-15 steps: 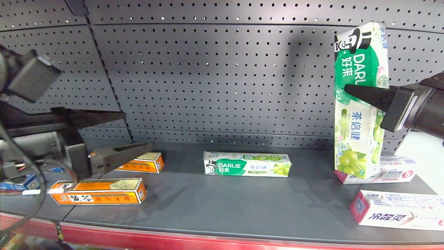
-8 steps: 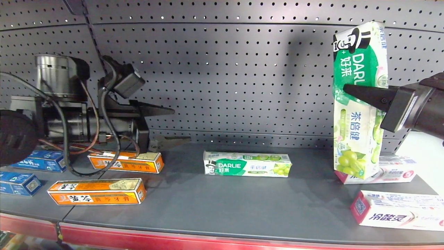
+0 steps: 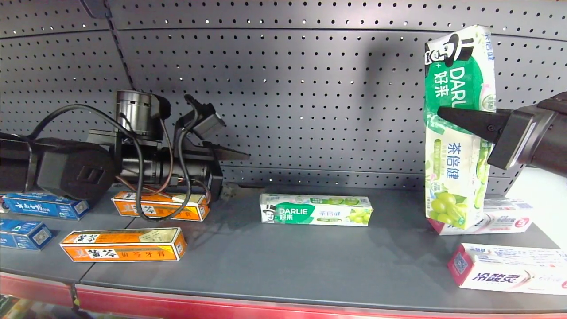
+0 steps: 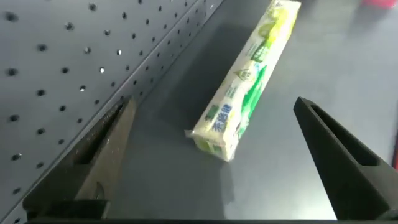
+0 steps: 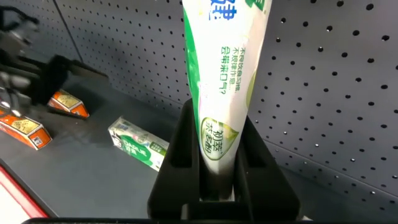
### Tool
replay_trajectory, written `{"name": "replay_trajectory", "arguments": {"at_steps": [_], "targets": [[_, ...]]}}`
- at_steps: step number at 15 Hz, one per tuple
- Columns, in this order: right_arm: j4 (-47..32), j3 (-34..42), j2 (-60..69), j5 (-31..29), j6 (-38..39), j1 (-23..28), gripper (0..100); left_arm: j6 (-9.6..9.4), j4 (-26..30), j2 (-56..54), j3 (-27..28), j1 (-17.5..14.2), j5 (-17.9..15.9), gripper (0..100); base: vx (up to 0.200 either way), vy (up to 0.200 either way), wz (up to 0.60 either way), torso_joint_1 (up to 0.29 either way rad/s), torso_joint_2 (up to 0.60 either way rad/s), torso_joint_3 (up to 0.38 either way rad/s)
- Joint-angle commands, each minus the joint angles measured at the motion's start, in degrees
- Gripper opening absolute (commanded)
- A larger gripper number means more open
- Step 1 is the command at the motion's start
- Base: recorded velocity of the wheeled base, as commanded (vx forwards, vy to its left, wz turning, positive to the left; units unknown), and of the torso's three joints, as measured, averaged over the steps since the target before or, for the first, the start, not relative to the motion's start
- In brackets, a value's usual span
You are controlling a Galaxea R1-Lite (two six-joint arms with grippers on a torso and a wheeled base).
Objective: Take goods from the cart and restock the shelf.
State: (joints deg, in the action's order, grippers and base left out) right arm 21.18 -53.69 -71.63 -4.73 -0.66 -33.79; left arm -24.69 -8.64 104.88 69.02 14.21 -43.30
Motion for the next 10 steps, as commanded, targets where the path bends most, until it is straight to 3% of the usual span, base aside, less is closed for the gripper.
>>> {"name": "replay_trajectory", "arguments": {"at_steps": [1, 4, 6, 7, 8, 10], "targets": [[0.01, 0.07, 0.00, -0.02, -0.04, 0.04, 0, -0.10, -0.06, 1.74, 0.50, 1.61, 1.20, 100, 0.000, 0.000, 0.00, 0.000, 0.00, 0.000], [0.09, 0.51, 0.09, -0.10, -0.04, 0.04, 0, -4.49, 0.12, 4.72, 1.03, 1.43, 0.85, 100, 0.000, 0.000, 0.00, 0.000, 0.00, 0.000], [0.18, 1.39, 0.09, -0.10, -0.04, 0.04, 0, -4.85, 0.03, 6.31, 1.38, 1.69, -0.82, 100, 0.000, 0.000, 0.00, 0.000, 0.00, 0.000], [0.18, 1.57, 0.09, -0.10, -0.04, 0.04, 0, -5.99, 0.12, 7.71, 2.43, 1.69, -0.82, 100, 0.000, 0.000, 0.00, 0.000, 0.00, 0.000], [0.18, 1.57, 0.09, -0.10, -0.04, 0.04, 0, -7.04, 0.56, 8.24, 3.22, 1.69, -0.64, 100, 0.000, 0.000, 0.00, 0.000, 0.00, 0.000], [0.18, 1.66, 0.09, -0.10, -0.04, 0.04, 0, -7.39, 3.37, 8.68, 4.98, 2.48, 1.82, 100, 0.000, 0.000, 0.00, 0.000, 0.00, 0.000]]}}
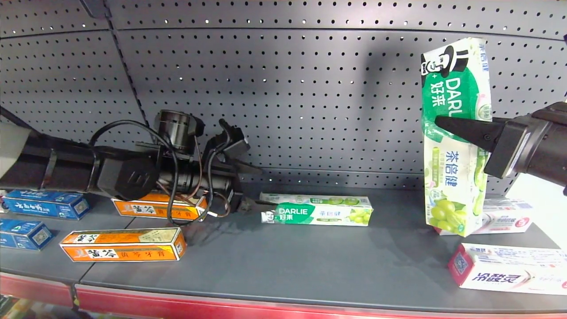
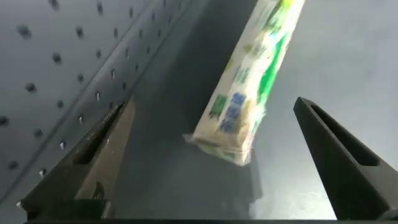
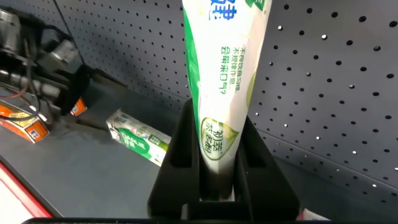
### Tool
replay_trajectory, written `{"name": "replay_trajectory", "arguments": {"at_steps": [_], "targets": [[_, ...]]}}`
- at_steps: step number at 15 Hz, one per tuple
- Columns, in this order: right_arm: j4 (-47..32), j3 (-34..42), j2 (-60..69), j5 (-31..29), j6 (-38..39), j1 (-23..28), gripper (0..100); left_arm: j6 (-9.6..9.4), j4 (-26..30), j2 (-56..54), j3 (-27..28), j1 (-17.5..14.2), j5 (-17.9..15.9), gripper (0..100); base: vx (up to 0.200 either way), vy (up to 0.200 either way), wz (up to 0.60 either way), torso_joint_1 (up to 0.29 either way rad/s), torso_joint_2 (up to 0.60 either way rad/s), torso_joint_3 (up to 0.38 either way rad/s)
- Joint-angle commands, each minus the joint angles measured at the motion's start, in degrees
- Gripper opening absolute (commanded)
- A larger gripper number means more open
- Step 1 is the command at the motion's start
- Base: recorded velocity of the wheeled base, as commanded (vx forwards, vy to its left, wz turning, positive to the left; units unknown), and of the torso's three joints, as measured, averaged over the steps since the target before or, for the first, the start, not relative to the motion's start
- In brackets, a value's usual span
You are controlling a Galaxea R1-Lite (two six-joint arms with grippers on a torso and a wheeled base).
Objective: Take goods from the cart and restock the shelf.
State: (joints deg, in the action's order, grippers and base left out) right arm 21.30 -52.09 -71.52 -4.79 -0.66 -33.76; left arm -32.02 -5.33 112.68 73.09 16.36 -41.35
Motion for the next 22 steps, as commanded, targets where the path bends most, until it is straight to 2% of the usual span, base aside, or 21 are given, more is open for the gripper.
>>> {"name": "replay_trajectory", "arguments": {"at_steps": [1, 2, 4, 5, 9, 11, 14, 16, 18, 20, 22], "targets": [[0.06, 0.15, -0.11, 0.04, -0.04, 0.01, 0, -0.76, 1.11, 1.49, 1.79, 0.69, 1.54, 100, 0.000, 0.000, 0.00, 0.000, 0.00, 0.000], [0.06, 0.06, -0.11, 0.04, -0.04, 0.01, 0, -2.08, 1.37, 2.37, 2.32, 0.60, 1.54, 100, 0.000, 0.000, 0.00, 0.000, 0.00, 0.000], [0.06, 0.15, -0.20, 0.04, -0.04, 0.01, 0, -3.04, 1.46, 3.60, 3.37, 0.43, 1.54, 100, 0.000, 0.000, 0.00, 0.000, 0.00, 0.000], [0.06, 0.15, -0.20, 0.04, -0.04, 0.09, 0, -4.10, 1.46, 4.83, 4.78, 0.69, 1.27, 100, 0.000, 0.000, 0.00, 0.000, 0.00, 0.000], [0.06, 0.15, -0.20, 0.04, -0.04, 0.01, 0, -4.36, 3.04, 5.80, 4.95, 1.57, -0.75, 100, 0.000, 0.000, 0.00, 0.000, 0.00, 0.000], [0.15, 0.94, -0.20, 0.13, -0.04, 0.09, 0, -4.45, 5.68, 5.71, 5.48, 2.10, -0.92, 100, 0.000, 0.000, 0.00, 0.000, 0.00, 0.000], [0.24, 1.29, -0.20, 0.13, -0.04, 0.09, 0, -4.45, 6.12, 6.24, 6.27, 2.27, -0.92, 100, 0.000, 0.000, 0.00, 0.000, 0.00, 0.000], [0.24, 1.29, -0.20, 0.13, -0.04, 0.09, 0, -4.89, 9.90, 6.94, 8.38, 2.54, -0.92, 100, 0.000, 0.000, 0.00, 0.000, 0.00, 0.000], [0.24, 1.29, -0.11, 0.13, -0.04, 0.09, 0, -6.82, 12.80, 8.35, 11.72, 2.45, -0.92, 100, 0.000, 0.000, 0.00, 0.000, 0.00, 0.000], [0.24, 1.38, -0.20, 0.13, -0.04, 0.09, 0, -7.61, 16.75, 9.49, 15.59, 2.54, -1.28, 100, 0.000, 0.000, 0.00, 0.000, 0.00, 0.000], [0.24, 1.38, -0.11, 0.13, -0.04, 0.09, 0, -9.72, 20.27, 11.25, 19.45, 2.45, -3.39, 100, 0.000, 0.000, 0.00, 0.000, 0.00, 0.000]]}}
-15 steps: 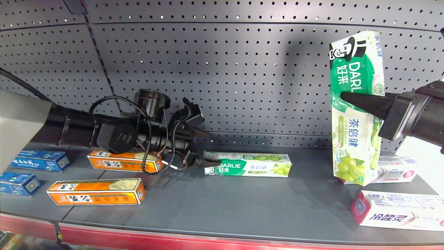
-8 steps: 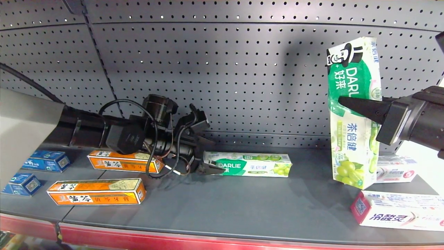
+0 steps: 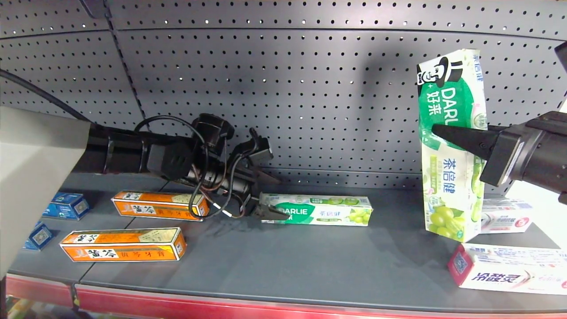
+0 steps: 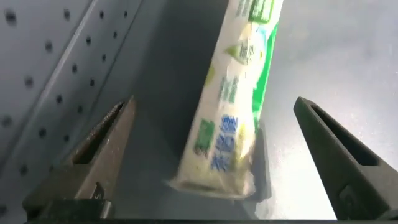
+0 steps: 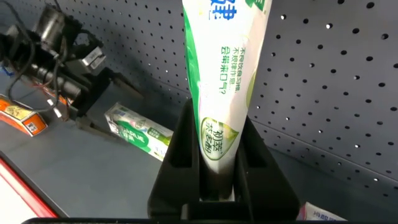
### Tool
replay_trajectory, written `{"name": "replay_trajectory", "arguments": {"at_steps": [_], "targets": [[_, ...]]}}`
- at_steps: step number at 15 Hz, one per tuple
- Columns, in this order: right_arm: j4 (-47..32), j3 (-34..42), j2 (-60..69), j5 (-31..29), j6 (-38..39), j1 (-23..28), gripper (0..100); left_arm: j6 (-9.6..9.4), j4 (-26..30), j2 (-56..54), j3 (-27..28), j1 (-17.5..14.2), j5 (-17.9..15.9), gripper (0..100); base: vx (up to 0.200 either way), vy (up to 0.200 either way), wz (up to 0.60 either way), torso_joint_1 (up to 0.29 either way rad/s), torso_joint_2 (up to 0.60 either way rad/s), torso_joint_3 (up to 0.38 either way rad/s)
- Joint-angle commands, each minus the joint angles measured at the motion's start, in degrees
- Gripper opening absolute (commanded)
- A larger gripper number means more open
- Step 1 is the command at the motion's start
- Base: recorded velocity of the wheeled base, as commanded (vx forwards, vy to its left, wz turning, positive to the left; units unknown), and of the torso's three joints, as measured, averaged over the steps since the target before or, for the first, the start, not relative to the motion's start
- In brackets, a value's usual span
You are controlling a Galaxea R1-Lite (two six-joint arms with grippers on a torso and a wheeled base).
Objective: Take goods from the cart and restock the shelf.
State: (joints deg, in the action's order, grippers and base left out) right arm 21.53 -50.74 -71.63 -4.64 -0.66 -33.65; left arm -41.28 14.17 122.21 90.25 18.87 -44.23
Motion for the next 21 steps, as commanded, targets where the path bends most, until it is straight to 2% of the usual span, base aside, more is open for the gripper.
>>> {"name": "replay_trajectory", "arguments": {"at_steps": [1, 7, 8, 9, 14, 18, 19, 21], "targets": [[0.00, 0.11, 0.00, -0.01, -0.04, -0.02, 0, -1.26, 1.04, 2.51, 2.92, -0.15, -0.51, 100, 0.000, 0.000, 0.00, 0.000, 0.00, 0.000], [0.00, 0.29, 0.00, -0.01, -0.04, 0.77, 0, -2.84, 1.39, 2.95, 2.48, 0.03, -0.51, 100, 0.000, 0.000, 0.00, 0.000, 0.00, 0.000], [0.00, 0.38, 0.00, -0.01, -0.04, 0.86, 0, -3.63, 2.71, 2.95, 2.39, -0.06, -0.51, 0, 0.000, 0.000, 0.00, 0.000, 0.00, 0.000], [0.00, 0.38, 0.00, -0.01, -0.13, 0.86, 0, -4.16, 3.32, 2.95, 2.39, 0.03, -0.25, 0, 0.000, 0.000, 0.00, 0.000, 0.00, 0.000], [0.00, 0.46, 0.00, -0.01, -0.04, 1.04, 0, -4.07, 4.82, 0.40, -1.74, 1.08, 0.02, 0, 0.000, 0.000, 0.00, 0.000, 0.00, 0.000], [0.53, 0.82, 0.09, -0.01, -0.04, 1.13, 0, -4.60, 4.64, -4.70, -8.16, 2.93, -0.42, 0, 0.000, 0.000, 0.00, 0.000, 0.00, 0.000], [0.80, 0.82, 0.09, -0.01, -0.04, 1.13, 0, -5.13, 4.64, -6.28, -10.18, 3.63, -0.42, 0, 0.000, 0.000, 0.00, 0.000, 0.00, 0.000], [0.80, 0.90, 0.09, -0.01, -0.13, 1.13, 0, -8.03, 4.82, -8.92, -13.96, 4.60, -1.04, 0, 0.000, 0.000, 0.00, 0.000, 0.00, 0.000]]}}
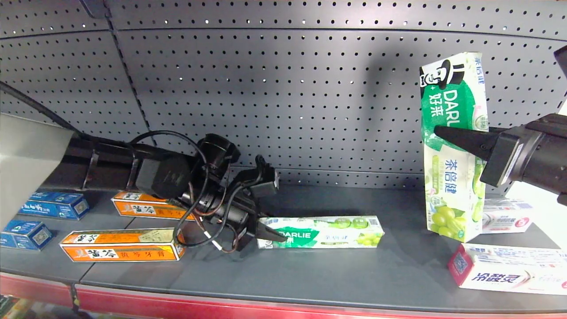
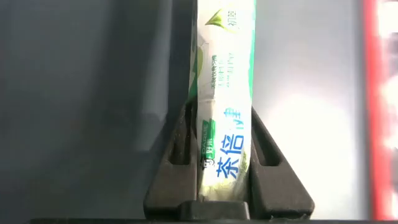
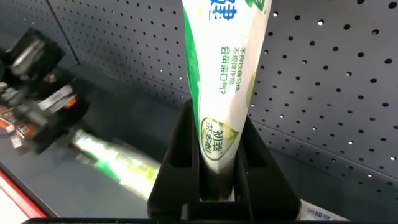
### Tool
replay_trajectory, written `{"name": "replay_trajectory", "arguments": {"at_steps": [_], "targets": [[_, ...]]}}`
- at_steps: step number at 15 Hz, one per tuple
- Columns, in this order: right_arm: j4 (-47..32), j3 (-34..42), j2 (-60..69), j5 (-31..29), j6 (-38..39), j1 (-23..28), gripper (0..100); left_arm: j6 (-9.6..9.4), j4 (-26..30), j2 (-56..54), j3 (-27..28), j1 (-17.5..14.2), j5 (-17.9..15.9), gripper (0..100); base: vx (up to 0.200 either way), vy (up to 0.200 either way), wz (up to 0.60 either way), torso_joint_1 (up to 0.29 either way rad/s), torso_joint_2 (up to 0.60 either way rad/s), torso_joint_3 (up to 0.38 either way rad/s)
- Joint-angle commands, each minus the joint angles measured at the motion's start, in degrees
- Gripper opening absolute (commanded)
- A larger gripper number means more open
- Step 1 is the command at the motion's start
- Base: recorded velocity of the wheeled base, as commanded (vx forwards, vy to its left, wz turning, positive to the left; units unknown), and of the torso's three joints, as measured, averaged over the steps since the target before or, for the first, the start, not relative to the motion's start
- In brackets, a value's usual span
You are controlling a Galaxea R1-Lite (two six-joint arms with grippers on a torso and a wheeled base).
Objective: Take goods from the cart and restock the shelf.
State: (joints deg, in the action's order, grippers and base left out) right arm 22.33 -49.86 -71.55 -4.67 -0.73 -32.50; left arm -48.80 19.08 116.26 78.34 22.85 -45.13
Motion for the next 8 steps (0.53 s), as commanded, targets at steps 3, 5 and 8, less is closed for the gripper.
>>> {"name": "replay_trajectory", "arguments": {"at_steps": [3, 5, 8], "targets": [[-0.01, 0.03, 0.09, 0.01, -0.06, -0.02, 0, -0.86, -0.09, -6.40, -6.18, 1.76, -0.57, 0, 0.000, 0.000, 0.00, 0.000, 0.00, 0.000], [-0.01, 0.11, 0.27, 0.01, -0.06, -0.02, 0, -0.95, -0.18, -7.63, -7.94, 2.38, -0.66, 0, 0.000, 0.000, 0.00, 0.000, 0.00, 0.000], [-0.01, 0.11, 0.53, 0.01, -0.06, -0.02, 0, -1.65, -0.18, -9.39, -10.40, 3.26, -2.68, 0, 0.000, 0.000, 0.00, 0.000, 0.00, 0.000]]}}
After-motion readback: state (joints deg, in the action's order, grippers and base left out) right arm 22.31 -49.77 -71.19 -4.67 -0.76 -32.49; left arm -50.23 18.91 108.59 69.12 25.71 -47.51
